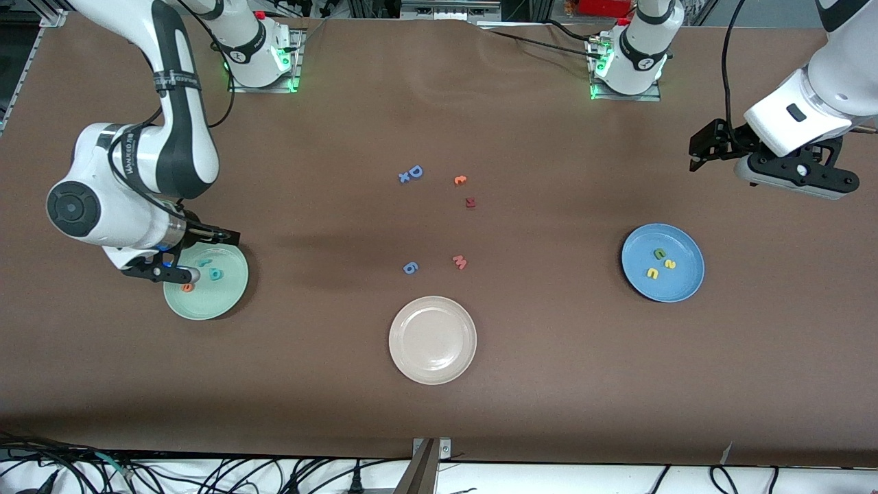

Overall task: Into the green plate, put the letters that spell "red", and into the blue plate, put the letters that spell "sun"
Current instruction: 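Carry the teal letter to the mint plate and open the right gripper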

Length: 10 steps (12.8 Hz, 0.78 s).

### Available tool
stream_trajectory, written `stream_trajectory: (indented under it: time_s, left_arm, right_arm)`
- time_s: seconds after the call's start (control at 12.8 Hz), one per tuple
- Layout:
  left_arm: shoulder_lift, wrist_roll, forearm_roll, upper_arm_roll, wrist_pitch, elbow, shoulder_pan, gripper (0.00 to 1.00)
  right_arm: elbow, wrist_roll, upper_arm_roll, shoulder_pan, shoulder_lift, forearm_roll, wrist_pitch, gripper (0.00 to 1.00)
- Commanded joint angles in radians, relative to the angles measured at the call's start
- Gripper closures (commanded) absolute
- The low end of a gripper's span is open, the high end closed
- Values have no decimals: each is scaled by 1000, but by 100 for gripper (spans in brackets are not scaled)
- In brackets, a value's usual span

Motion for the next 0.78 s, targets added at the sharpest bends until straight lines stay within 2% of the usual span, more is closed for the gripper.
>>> stream_trajectory:
  time_s: [0.0, 0.16, 0.31, 0.55, 0.63, 0.7]
  left_arm:
    - [9, -5, -21, 0, 30, -4, 7, 0]
    - [9, -5, -25, 0, 35, -4, 7, 0]
    - [11, -5, -28, 0, 62, -4, 4, 0]
    - [19, -5, -28, 0, 66, -1, 4, 0]
    - [28, -5, -30, 0, 69, 7, 4, 0]
    - [26, -5, -30, 0, 78, 5, 2, 0]
  right_arm:
    - [52, 39, -2, 30, -13, 8, -89, 0]
    - [104, 83, 4, 41, -19, 3, -166, 0]
    - [102, 141, 91, -6, -65, -27, -167, 0]
    - [92, 215, 467, -313, -155, -193, -170, 0]
    - [90, 218, 511, -350, -174, -212, -180, 0]
    - [90, 212, 516, -361, -196, -212, -192, 0]
